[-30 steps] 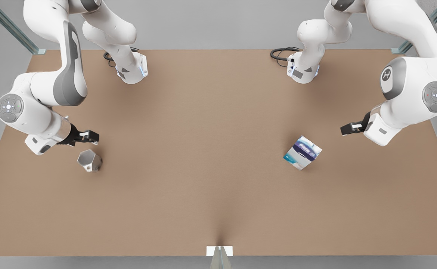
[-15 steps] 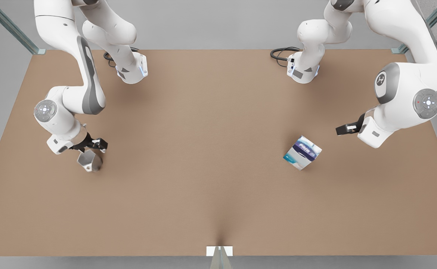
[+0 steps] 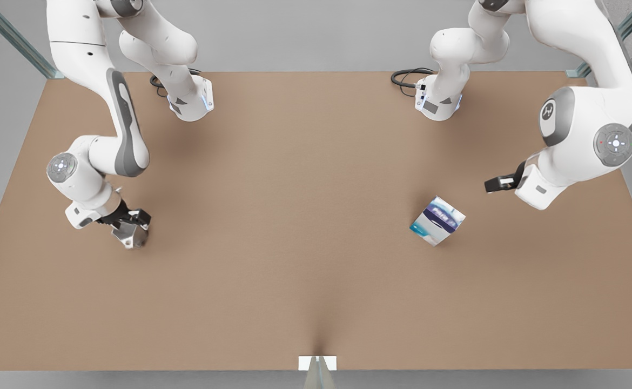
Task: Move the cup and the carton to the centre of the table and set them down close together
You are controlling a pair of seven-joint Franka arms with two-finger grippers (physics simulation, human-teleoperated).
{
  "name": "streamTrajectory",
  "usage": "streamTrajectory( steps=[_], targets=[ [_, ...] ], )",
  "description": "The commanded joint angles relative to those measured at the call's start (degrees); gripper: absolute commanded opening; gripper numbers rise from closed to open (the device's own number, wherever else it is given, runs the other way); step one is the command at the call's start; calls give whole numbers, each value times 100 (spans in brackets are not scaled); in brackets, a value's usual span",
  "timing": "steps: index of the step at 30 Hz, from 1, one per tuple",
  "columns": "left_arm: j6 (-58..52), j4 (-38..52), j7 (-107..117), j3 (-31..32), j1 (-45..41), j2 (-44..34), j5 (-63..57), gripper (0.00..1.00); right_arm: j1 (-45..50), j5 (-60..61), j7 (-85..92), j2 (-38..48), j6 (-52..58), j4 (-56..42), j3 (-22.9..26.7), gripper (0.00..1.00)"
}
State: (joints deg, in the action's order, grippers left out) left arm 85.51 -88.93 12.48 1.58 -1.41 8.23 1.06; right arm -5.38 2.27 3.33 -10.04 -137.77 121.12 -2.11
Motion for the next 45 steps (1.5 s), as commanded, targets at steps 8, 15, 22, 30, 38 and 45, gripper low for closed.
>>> streamTrajectory(
  steps=[8, 15, 22, 30, 38, 45],
  targets=[
    [-61, -159, 26, -9, 0, -6, -19, 100, 81, 230, 9, -183, -31, 17, -18, 100],
    [-61, -221, 26, -9, -8, 3, -27, 100, 90, -244, 80, -323, -22, 43, 18, 100],
    [-52, -283, 0, -9, -8, -6, -45, 100, 213, -544, 27, -578, -22, -1, 386, 100],
    [-52, -282, 0, -9, -44, 3, -45, 100, 301, -262, 53, -807, -48, -9, 466, 100],
    [-43, -335, 17, -9, -70, 30, -54, 100, 433, -43, 194, -1220, -66, -9, 659, 100],
    [-35, -370, 26, -158, -175, -14, -115, 100, 512, -34, 361, -1396, -66, -9, 668, 98]
  ],
)
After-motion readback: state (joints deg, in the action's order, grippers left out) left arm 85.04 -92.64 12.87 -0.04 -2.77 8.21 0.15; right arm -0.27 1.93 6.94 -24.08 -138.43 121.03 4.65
